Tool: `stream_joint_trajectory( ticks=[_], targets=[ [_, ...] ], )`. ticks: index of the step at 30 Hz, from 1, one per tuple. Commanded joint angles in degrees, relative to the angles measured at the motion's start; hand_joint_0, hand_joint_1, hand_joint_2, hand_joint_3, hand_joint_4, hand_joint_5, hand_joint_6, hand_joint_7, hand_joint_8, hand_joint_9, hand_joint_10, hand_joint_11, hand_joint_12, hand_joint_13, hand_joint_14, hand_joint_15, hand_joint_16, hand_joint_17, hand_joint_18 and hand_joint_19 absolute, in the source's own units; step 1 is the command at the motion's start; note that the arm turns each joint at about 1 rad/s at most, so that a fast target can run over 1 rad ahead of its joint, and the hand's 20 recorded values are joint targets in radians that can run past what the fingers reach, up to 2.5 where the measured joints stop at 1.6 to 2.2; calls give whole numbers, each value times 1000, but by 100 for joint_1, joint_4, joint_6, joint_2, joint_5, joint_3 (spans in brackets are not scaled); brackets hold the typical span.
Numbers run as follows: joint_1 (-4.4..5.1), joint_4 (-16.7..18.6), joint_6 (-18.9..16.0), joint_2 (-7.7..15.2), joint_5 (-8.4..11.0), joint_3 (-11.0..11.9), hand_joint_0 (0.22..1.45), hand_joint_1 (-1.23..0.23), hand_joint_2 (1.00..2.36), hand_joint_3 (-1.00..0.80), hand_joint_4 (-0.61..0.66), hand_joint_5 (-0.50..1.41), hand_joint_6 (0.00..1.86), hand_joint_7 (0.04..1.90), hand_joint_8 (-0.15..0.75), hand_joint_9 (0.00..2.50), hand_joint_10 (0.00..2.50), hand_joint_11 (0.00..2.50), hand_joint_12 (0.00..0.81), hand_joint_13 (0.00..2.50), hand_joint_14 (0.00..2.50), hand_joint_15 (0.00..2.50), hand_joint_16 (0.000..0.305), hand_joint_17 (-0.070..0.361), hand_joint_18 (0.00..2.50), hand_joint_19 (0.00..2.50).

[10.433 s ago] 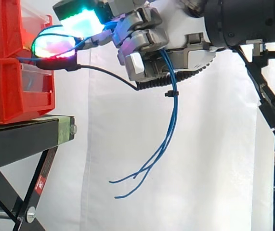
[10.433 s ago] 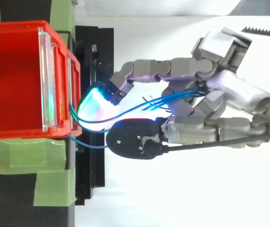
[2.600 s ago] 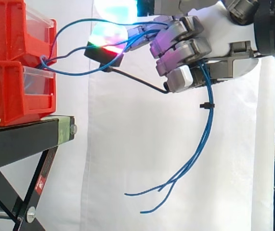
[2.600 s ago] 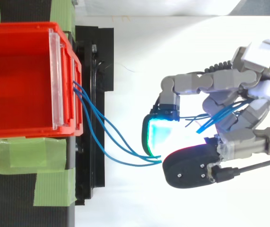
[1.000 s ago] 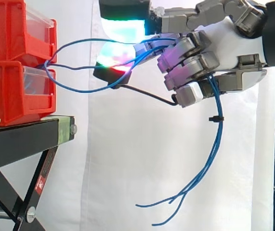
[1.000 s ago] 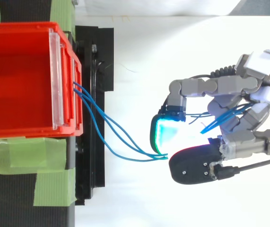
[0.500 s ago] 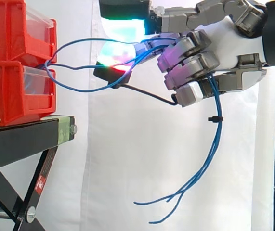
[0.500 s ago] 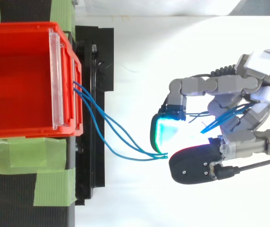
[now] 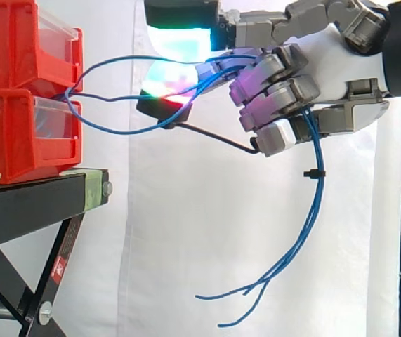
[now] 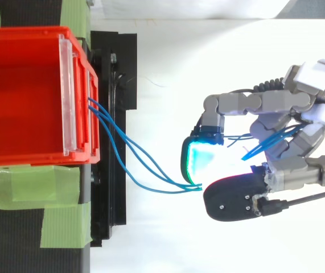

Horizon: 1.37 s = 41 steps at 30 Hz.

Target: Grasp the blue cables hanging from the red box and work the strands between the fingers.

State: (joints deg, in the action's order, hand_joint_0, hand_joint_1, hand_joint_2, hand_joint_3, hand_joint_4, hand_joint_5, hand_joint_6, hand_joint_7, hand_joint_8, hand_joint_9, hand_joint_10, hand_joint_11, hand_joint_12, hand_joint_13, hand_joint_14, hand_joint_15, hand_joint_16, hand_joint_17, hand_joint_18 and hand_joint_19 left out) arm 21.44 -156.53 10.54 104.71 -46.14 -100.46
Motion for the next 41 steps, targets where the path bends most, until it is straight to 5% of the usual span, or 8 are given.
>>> stream_joint_trajectory(
  ticks=[1, 41],
  targets=[
    [0, 0, 0, 6, 0, 0, 852, -744, 1024, -337, 113, 487, 148, 1582, 548, 1372, 2500, 2500, 622, 1800, 2500, 1605, 222, 167, 2419, 660],
    [0, 0, 0, -3, 9, 0, 847, -725, 1025, -345, 118, 461, 201, 1554, 548, 1372, 2500, 2500, 622, 1800, 2500, 1605, 222, 167, 2419, 660]
  ],
)
